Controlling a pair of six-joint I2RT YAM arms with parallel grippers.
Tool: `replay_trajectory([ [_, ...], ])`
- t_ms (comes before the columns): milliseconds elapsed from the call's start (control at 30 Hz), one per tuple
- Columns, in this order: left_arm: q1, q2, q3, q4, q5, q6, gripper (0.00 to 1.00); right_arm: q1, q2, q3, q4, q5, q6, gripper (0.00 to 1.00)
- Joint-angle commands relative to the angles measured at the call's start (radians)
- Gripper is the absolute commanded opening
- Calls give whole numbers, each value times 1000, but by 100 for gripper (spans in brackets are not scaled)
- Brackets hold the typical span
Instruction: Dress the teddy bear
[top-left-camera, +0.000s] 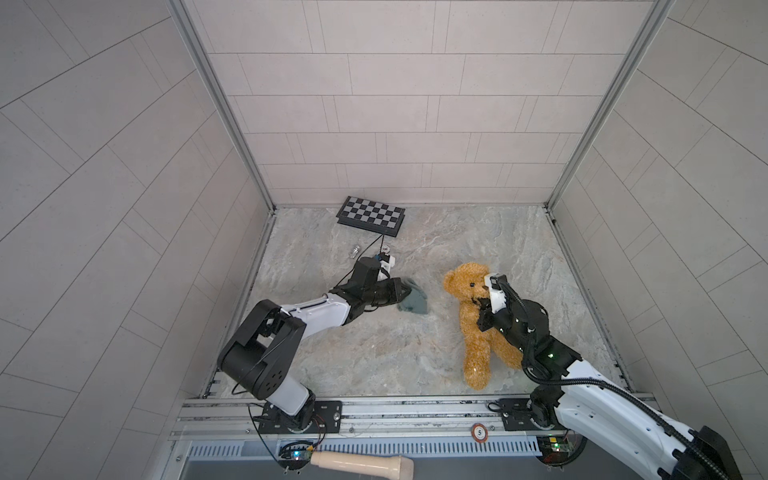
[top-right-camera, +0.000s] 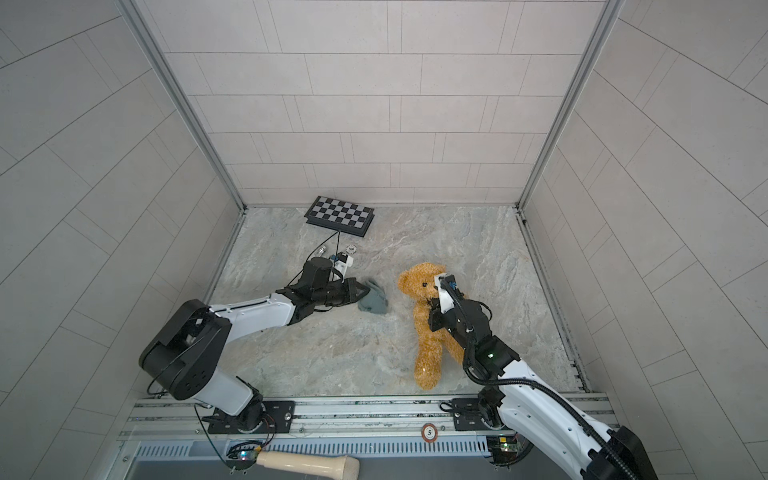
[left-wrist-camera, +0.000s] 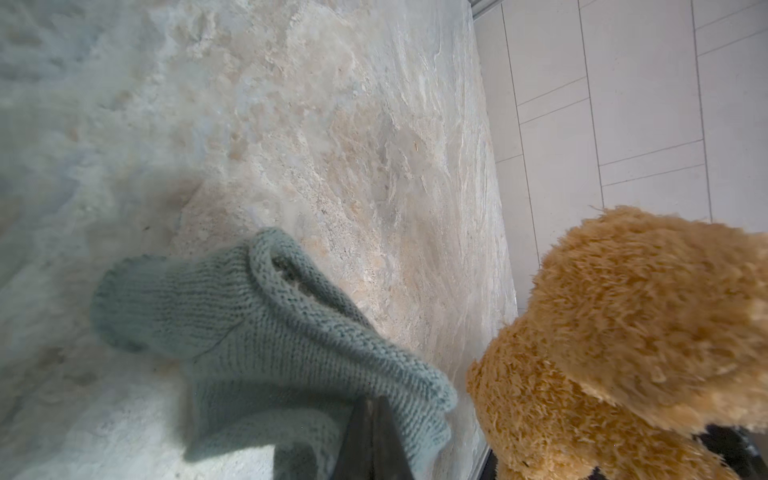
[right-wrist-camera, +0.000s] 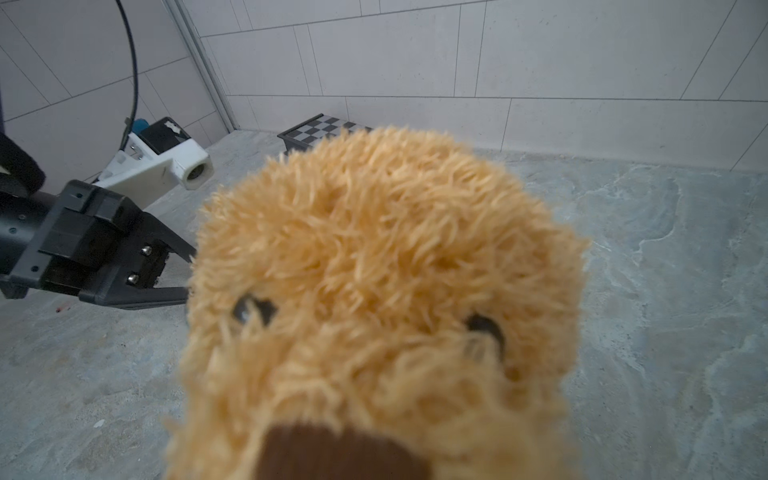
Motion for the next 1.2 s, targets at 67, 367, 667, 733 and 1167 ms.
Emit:
replay_trajectory([
  [67, -98, -91, 39, -8, -27, -32, 0, -26, -15, 39, 56, 11, 12, 0],
  [367, -224, -139, 105, 111, -45, -272, 0, -257, -262, 14, -72, 41, 85, 0],
  [667, -177, 10, -90, -10, -216, -141, 8, -264, -195, 24, -18, -39, 46, 0],
  [733, -152, 42, -135, 26, -233, -153, 19, -265, -165, 31, -23, -75, 48, 0],
  [1167, -290, -270, 134, -684, -574, 310, 90, -251, -99, 13, -23, -133, 55, 0],
])
